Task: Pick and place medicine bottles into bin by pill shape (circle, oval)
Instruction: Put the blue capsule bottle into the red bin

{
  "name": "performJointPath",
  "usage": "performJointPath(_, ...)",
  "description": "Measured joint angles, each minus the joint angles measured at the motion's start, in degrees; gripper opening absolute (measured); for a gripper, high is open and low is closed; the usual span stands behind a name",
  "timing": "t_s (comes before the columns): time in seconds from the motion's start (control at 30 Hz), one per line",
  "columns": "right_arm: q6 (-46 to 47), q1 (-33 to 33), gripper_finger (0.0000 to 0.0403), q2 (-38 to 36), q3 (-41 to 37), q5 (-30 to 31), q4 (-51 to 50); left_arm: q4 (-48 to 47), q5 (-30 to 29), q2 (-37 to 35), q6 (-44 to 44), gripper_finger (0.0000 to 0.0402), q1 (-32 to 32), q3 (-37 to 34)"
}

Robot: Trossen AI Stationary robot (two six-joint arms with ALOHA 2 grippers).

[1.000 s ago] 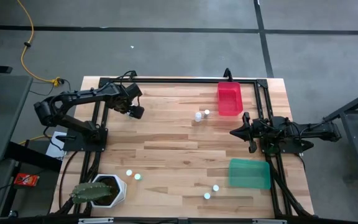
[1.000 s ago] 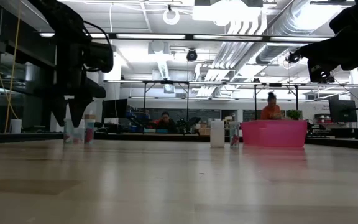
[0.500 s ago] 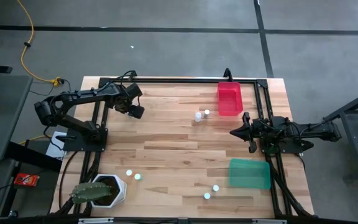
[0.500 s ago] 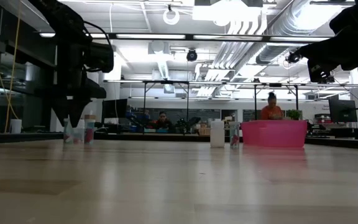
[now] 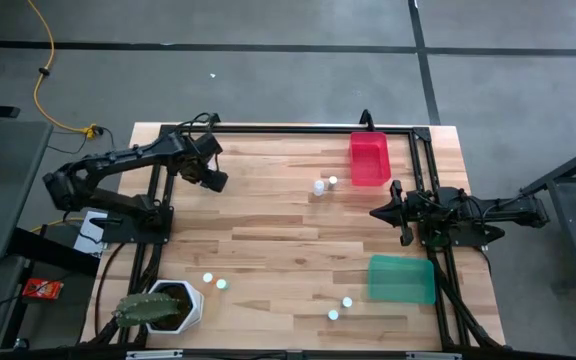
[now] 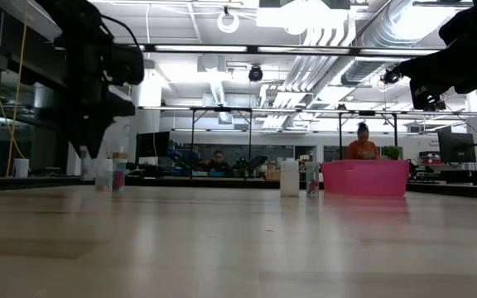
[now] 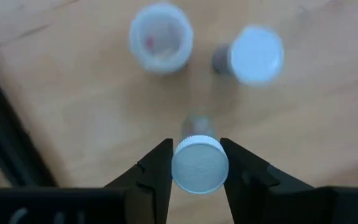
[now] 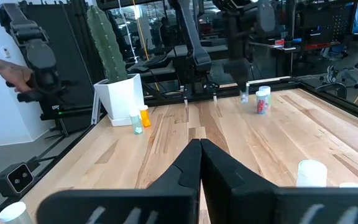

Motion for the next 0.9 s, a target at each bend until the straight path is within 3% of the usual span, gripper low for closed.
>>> performJointPath(0.23, 0.00, -0.02, 0.0000, 0.01, 0.00, 0.01, -0.01, -5.81, 4.48, -15.14, -3.35, 0.0099, -2.05, 0.00)
performJointPath(0.5, 0.00, 0.00, 0.0000, 0.01, 0.01, -0.01, 0.01, 5.87, 7.73, -31.24, -12.20, 0.0104, -9.39, 0.00)
performJointPath(0.67, 0.00, 0.00, 0.0000, 0.01, 0.01, 0.01, 0.00, 20.21, 9.85, -31.79, -13.73, 0.0103, -14.62, 0.02)
performJointPath(0.9, 1.21, 0.00, 0.0000, 0.01, -0.04, 2.03, 3.40, 34.40, 12.78, -22.83, -10.02, 0.0103, -20.87, 0.04)
